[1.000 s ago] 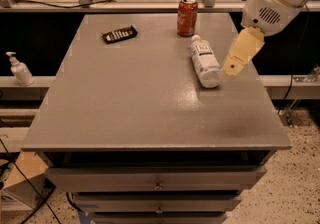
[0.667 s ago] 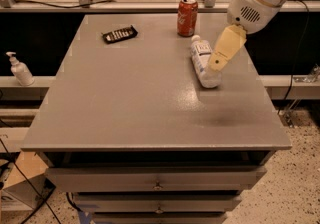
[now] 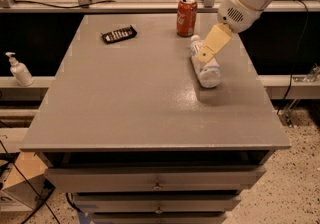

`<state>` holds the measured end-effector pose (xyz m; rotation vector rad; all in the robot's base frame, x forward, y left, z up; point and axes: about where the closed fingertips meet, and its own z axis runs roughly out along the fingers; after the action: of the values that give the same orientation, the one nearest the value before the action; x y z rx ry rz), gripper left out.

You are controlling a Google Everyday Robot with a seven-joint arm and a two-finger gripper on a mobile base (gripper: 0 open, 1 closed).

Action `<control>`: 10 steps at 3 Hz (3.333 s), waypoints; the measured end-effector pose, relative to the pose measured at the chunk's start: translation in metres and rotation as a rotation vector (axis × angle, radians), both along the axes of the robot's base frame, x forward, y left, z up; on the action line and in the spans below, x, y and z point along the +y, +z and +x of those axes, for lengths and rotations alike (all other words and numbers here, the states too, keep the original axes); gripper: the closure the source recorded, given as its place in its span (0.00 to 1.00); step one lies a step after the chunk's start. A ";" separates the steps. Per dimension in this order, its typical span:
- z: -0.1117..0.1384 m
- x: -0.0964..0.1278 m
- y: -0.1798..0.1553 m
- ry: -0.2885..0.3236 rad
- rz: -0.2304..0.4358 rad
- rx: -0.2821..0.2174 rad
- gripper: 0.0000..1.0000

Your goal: Place blue plastic bottle upright

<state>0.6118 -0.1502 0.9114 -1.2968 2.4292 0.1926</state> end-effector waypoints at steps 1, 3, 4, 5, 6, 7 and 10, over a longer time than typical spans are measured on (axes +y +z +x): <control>0.021 -0.002 -0.014 -0.053 0.029 0.016 0.00; 0.054 0.010 -0.041 -0.084 0.057 0.051 0.00; 0.062 0.021 -0.056 -0.079 0.072 0.084 0.18; 0.066 0.026 -0.069 -0.078 0.094 0.110 0.39; 0.066 0.031 -0.066 -0.064 0.091 0.097 0.62; 0.061 0.036 -0.047 -0.028 0.111 0.048 0.85; 0.024 0.060 0.058 0.342 0.306 -0.303 1.00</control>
Offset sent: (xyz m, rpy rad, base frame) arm 0.0604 0.0022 -0.0375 0.0638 0.0444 -0.1121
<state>0.6362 -0.0906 0.9691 -1.4663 1.8345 0.4086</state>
